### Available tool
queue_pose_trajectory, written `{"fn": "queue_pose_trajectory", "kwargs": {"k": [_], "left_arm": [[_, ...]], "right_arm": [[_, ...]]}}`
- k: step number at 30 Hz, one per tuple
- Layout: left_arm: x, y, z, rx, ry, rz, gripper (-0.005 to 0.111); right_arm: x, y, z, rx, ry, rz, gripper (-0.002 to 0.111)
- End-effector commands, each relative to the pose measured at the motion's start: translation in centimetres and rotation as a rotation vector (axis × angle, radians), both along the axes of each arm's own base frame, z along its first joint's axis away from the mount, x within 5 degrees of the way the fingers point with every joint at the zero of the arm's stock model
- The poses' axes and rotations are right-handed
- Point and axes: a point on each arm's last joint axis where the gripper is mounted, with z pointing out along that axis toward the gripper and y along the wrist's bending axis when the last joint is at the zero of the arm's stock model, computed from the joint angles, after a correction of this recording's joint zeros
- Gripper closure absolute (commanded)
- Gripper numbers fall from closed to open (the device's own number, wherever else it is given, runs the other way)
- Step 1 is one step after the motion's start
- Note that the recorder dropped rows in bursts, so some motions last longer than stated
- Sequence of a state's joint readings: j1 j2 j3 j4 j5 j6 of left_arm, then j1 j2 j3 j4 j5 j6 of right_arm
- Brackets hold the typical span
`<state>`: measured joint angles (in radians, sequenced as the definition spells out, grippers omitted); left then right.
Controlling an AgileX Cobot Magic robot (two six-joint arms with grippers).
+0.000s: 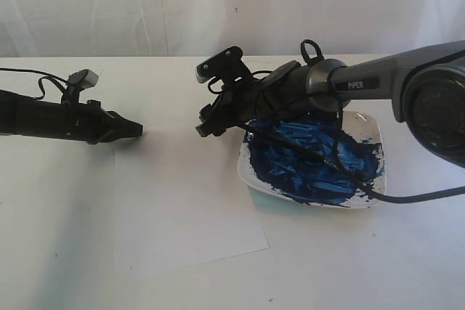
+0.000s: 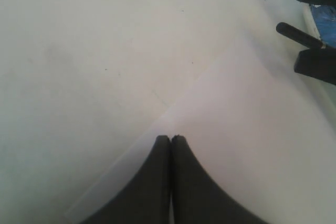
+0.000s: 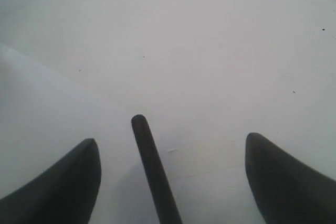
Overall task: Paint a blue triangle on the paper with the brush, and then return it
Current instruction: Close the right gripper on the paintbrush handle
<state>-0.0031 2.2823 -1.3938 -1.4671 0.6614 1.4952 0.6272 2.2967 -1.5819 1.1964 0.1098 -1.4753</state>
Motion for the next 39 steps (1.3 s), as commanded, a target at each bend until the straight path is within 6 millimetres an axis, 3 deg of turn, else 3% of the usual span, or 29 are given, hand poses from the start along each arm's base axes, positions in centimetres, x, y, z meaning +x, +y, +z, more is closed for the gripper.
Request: {"fn": "queue_pose_trajectory", "kwargs": {"k": [1,8,24,29,39], "left_arm": [[-0.3,0.15,-0.84,0.035,0.016,-0.015,0.107],[-0.3,0.15,-0.84,0.035,0.016,-0.015,0.107],[-0.3,0.15,-0.84,0.035,0.016,-0.015,0.107],[-0.3,0.15,-0.84,0.035,0.016,-0.015,0.107],[-0.3,0.15,-0.84,0.035,0.016,-0.015,0.107]], "right_arm": [[0.06,-0.05,0.03,-0.009,-0.012,0.001,0.038],[0.05,-0.06,0.02,-0.025,-0.023,0.015,0.046],[-0.18,0.04,-0.1,-0.059,-0.033,0.073,0.046],[-0.21,0.01,-0.15,-0.091,-0.055,0.104,0.055],[-0.57,0.03,-0.43,-0.15,-0.06,0.184,0.057]]}}
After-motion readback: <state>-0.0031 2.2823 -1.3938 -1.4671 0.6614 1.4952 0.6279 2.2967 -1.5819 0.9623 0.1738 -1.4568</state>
